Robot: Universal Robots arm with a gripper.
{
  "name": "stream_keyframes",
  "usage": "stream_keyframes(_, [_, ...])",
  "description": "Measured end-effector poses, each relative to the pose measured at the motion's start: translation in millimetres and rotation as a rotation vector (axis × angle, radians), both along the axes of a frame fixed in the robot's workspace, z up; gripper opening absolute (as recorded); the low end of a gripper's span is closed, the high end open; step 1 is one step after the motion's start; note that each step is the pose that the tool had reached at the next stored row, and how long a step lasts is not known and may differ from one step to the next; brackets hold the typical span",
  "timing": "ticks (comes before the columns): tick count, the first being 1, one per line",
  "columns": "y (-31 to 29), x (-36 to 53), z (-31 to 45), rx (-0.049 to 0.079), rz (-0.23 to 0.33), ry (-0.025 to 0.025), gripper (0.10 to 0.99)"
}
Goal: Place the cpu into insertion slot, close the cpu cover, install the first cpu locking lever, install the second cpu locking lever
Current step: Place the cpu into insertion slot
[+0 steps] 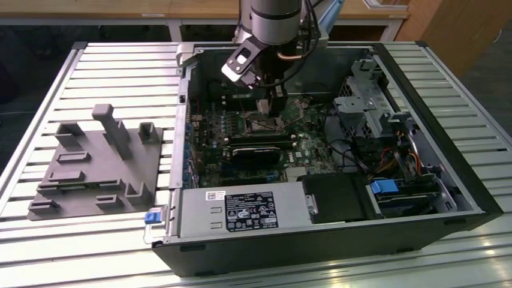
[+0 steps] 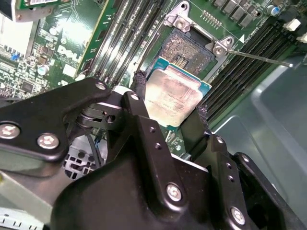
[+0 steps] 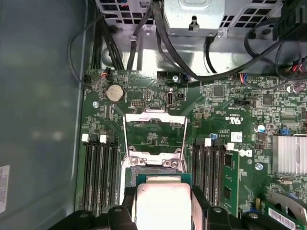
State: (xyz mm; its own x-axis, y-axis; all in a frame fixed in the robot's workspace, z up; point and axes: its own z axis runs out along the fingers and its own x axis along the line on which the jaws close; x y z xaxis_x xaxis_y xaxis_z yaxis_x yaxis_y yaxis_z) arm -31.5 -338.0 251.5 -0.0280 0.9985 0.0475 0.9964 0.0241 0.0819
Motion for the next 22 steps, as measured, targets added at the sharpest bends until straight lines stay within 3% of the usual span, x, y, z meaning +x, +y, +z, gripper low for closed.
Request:
stream_keyframes(15, [3.2, -2.6, -18.0, 0.0, -0.015, -0.0002, 0.541])
stream_keyframes(22, [3.3, -3.9, -21.8, 0.0, -0.016, -0.0017, 0.541])
